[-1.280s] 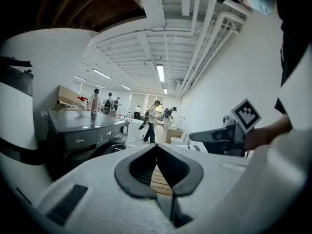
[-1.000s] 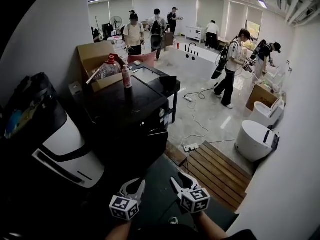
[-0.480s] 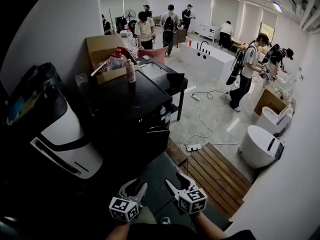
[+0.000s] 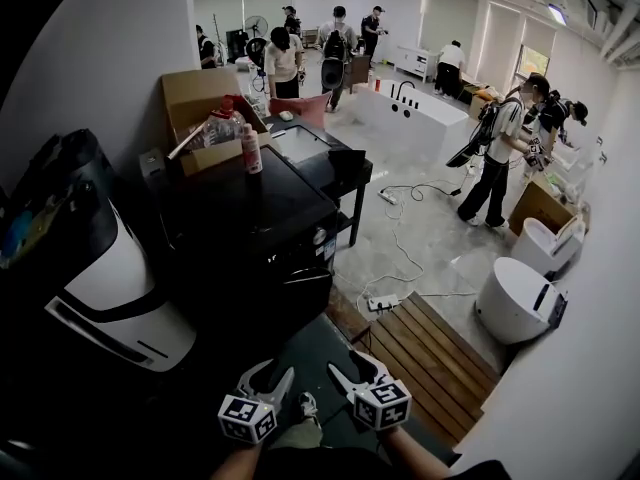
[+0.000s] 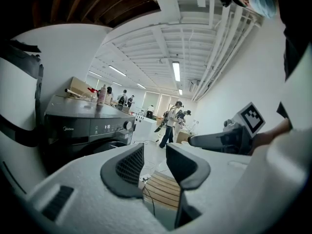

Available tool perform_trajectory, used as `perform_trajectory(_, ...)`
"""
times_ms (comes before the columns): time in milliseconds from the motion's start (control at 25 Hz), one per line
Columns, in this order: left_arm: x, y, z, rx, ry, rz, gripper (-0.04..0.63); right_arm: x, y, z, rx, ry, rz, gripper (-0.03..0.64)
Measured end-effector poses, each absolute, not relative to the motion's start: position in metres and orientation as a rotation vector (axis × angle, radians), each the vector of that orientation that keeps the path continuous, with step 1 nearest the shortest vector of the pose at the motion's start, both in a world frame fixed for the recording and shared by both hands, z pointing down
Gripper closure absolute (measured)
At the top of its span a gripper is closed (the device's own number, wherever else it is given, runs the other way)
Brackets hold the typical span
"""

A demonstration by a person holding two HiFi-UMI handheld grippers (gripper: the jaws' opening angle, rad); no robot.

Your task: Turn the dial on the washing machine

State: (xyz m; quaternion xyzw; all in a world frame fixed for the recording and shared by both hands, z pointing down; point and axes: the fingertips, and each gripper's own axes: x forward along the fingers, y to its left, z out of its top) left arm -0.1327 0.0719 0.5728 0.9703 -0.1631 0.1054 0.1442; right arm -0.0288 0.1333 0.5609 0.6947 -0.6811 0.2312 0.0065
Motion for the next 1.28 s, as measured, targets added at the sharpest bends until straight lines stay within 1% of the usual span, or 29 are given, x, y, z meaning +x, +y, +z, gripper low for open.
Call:
perform_trajectory(240, -0.092, 0.022, 0.577, 2.765, -0.462, 0.267, 0.46, 0.011, 0.084, 0.569, 2.153, -2.099, 0.726, 0.393)
perform_trajectory(680, -0.039, -0.062, 0.577, 2.776, -0.414, 0.333, 0.46, 0.067, -0.011, 0.569, 2.156, -2.087, 0.739, 0.399)
perform_trajectory(840, -0.027, -0.083, 0.578, 2.791, -0.396, 0.348, 0.46, 0.081, -0.036, 0.571, 2.143, -2.08, 0.734, 0.399)
perform_trajectory(1280, -0.003, -0.13, 0.584, 2.712, -0.579, 0.331, 0.46, 0.125, -0.094, 0.585, 2.004, -2.105, 0.732, 0.399)
